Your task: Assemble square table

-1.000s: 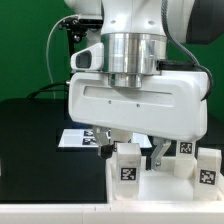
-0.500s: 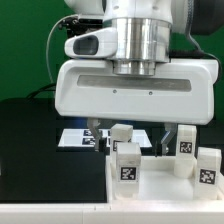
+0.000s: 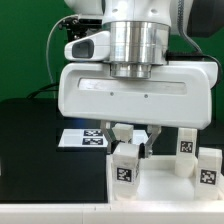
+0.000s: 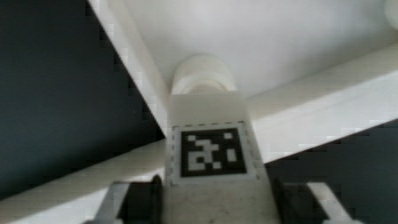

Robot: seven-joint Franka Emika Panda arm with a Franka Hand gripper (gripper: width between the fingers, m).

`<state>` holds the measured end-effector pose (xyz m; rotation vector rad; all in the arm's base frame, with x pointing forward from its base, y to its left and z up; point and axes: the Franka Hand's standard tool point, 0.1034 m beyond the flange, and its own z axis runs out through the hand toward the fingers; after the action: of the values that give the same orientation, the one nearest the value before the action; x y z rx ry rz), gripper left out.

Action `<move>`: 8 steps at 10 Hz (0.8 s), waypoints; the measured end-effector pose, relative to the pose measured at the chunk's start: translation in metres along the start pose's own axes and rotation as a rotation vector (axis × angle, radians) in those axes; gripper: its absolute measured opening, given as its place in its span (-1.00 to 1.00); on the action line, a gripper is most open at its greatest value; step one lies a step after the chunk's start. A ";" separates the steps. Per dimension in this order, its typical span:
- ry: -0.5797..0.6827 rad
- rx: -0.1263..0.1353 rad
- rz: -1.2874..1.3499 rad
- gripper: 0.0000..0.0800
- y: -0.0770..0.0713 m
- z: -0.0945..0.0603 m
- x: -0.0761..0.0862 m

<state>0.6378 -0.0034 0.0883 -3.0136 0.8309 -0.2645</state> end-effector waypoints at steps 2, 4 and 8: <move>0.016 -0.014 0.307 -0.29 0.000 0.000 -0.003; -0.023 -0.045 0.611 -0.29 -0.005 0.000 -0.007; -0.070 -0.017 1.212 -0.29 -0.008 0.001 -0.008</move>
Offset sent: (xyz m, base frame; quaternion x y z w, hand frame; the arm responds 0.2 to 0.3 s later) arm 0.0137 0.0158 -0.0003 -0.0456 -0.0485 0.3739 0.9251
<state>0.6354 0.0076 0.0860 -1.9511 2.3292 -0.1048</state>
